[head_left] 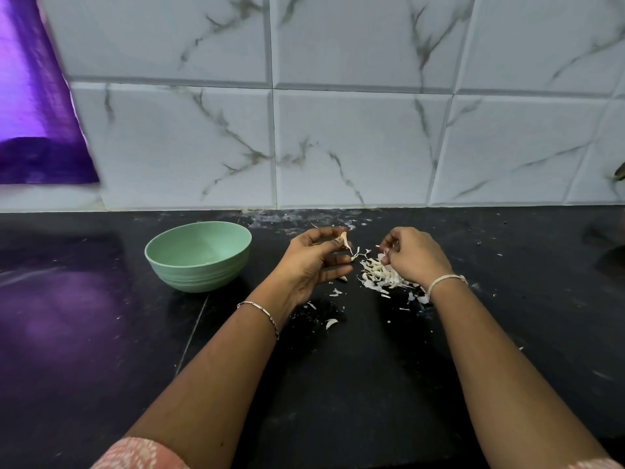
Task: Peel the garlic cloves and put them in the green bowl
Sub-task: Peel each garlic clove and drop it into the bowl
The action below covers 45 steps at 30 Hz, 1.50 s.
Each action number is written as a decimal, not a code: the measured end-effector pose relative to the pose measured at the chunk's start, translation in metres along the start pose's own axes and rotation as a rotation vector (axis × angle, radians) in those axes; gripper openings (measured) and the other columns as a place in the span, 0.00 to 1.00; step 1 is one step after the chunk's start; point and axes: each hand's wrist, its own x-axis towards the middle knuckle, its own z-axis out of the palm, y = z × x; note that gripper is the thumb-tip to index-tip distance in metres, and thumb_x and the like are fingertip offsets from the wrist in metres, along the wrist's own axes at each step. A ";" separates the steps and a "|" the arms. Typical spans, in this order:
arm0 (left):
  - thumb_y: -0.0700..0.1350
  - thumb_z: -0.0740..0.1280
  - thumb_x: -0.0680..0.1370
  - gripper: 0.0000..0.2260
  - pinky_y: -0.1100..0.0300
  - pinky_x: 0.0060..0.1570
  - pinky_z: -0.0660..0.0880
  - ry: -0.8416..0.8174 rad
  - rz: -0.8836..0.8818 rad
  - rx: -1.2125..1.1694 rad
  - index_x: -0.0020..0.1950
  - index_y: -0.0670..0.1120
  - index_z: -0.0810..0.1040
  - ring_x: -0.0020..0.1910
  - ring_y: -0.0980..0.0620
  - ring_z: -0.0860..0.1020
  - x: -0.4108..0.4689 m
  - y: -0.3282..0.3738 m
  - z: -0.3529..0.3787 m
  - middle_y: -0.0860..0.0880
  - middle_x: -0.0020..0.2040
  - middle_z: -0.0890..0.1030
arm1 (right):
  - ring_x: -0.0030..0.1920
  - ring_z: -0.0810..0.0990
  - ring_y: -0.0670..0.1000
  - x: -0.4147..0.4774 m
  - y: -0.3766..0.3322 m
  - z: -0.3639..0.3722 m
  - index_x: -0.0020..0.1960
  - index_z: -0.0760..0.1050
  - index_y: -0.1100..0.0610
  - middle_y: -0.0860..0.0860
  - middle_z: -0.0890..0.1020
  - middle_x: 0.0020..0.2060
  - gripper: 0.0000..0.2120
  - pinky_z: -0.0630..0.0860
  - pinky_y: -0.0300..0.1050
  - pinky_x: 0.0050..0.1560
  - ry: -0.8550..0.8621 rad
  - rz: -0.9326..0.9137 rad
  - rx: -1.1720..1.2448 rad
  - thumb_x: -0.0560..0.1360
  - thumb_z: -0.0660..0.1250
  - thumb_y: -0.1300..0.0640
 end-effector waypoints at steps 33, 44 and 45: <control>0.37 0.72 0.75 0.01 0.61 0.39 0.81 0.104 0.234 0.219 0.45 0.42 0.82 0.38 0.54 0.79 0.002 0.001 -0.004 0.47 0.37 0.81 | 0.33 0.79 0.44 -0.017 -0.043 0.016 0.38 0.81 0.51 0.45 0.80 0.30 0.03 0.75 0.40 0.39 0.254 -0.172 0.341 0.70 0.72 0.57; 0.36 0.70 0.75 0.03 0.60 0.41 0.82 0.030 0.129 0.084 0.48 0.39 0.82 0.36 0.55 0.81 0.004 0.004 -0.014 0.43 0.44 0.83 | 0.35 0.82 0.51 -0.012 -0.038 0.021 0.34 0.80 0.49 0.49 0.83 0.31 0.05 0.79 0.50 0.42 0.114 -0.088 0.667 0.68 0.72 0.57; 0.37 0.70 0.75 0.04 0.59 0.40 0.82 0.026 0.119 0.075 0.49 0.38 0.82 0.36 0.55 0.81 0.004 0.004 -0.015 0.42 0.45 0.83 | 0.37 0.83 0.53 -0.012 -0.038 0.022 0.34 0.81 0.50 0.50 0.84 0.32 0.03 0.80 0.53 0.44 0.103 -0.082 0.685 0.66 0.71 0.54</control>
